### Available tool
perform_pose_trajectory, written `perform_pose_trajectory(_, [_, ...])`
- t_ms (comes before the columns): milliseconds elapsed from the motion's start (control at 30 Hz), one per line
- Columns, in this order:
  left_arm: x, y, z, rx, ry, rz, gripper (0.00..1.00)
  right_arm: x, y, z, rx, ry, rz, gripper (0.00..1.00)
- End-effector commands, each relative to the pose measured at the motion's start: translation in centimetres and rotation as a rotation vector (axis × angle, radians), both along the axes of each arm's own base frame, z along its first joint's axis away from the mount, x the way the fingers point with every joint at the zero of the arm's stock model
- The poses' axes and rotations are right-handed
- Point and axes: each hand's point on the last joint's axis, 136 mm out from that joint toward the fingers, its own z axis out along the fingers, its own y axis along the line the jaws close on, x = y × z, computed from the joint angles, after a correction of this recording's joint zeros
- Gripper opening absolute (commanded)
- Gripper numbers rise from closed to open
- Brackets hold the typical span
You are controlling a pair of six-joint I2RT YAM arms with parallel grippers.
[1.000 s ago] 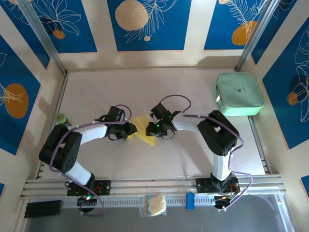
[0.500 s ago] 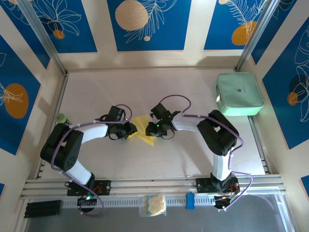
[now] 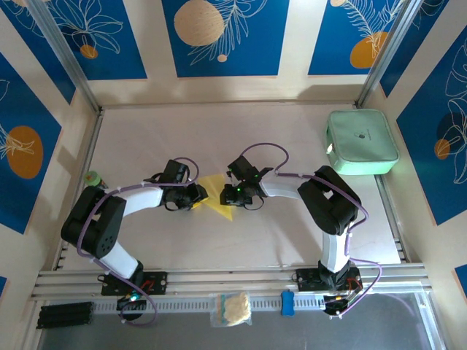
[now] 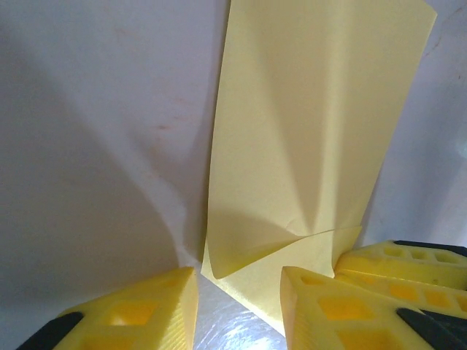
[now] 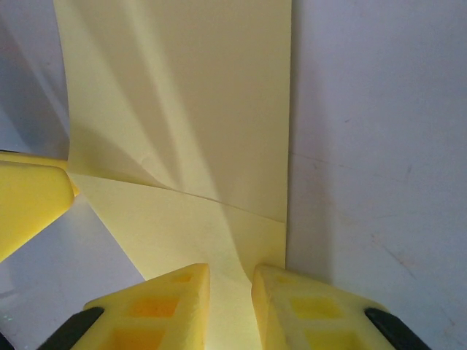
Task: Fold a paper plane with a square sheet of paper (pick it up from the middle)
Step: Fourth fold the wing at the center of the table.
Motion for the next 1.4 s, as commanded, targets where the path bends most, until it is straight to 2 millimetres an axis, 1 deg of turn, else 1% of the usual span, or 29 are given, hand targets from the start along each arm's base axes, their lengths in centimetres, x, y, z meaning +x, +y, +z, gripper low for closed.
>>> perform_pose_trajectory(0, [0.3,-0.5,0.4,-0.036,-0.008,0.002,0.32,-1.6,-2.0,-3.1,-0.097,0.073,-0.006,0.26])
perform_pose_trajectory(67, [0.4,-0.8,0.6,-0.049,-0.014,-0.002,0.28,-1.6,-2.0,-3.1,-0.097,0.072,-0.006,0.26])
perform_pose_trajectory(233, [0.5,-0.9,0.9,-0.054,-0.019,-0.01,0.25,-1.6,-2.0,-3.1,-0.098,0.073,-0.005,0.26])
perform_pose_trajectory(333, [0.6,-1.1,1.0,-0.063,-0.028,-0.016,0.25,-1.6,-2.0,-3.1,-0.098,0.074,-0.004,0.26])
perform_pose_trajectory(467, [0.7,-1.7,1.3,-0.1,-0.036,-0.039,0.25,-1.5,-2.0,-3.1,-0.095,0.07,-0.003,0.26])
perform_pose_trajectory(667, [0.6,-2.2,0.9,-0.123,-0.019,-0.054,0.25,-1.2,-2.2,-2.8,-0.084,0.05,0.004,0.25])
perform_pose_trajectory(733, [0.7,-2.1,0.8,-0.121,-0.015,-0.055,0.24,-1.0,-2.2,-2.4,-0.069,0.025,0.012,0.25])
perform_pose_trajectory(867, [0.9,-2.0,0.9,-0.115,-0.018,-0.044,0.17,-0.4,-1.7,-1.0,-0.033,-0.044,0.055,0.26])
perform_pose_trajectory(967, [1.2,-2.0,1.1,-0.121,-0.023,-0.03,0.06,0.4,-1.4,0.9,-0.014,-0.122,0.085,0.27])
perform_pose_trajectory(1067, [1.4,-2.0,1.7,-0.131,-0.034,-0.004,0.04,0.8,-1.8,3.0,-0.012,-0.215,0.077,0.33])
perform_pose_trajectory(1100, [1.4,-1.9,1.9,-0.133,-0.039,0.007,0.04,0.8,-2.0,3.6,-0.023,-0.25,0.074,0.34])
perform_pose_trajectory(1167, [1.5,-1.8,2.4,-0.135,-0.044,0.025,0.04,0.8,-2.6,4.3,-0.072,-0.322,0.072,0.36])
perform_pose_trajectory(1267, [1.7,-1.7,2.9,-0.142,-0.049,0.048,0.04,0.6,-3.6,4.5,-0.203,-0.445,0.085,0.37])
perform_pose_trajectory(1367, [1.8,-1.8,3.4,-0.153,-0.054,0.058,0.05,0.3,-3.6,4.6,-0.33,-0.567,0.143,0.37])
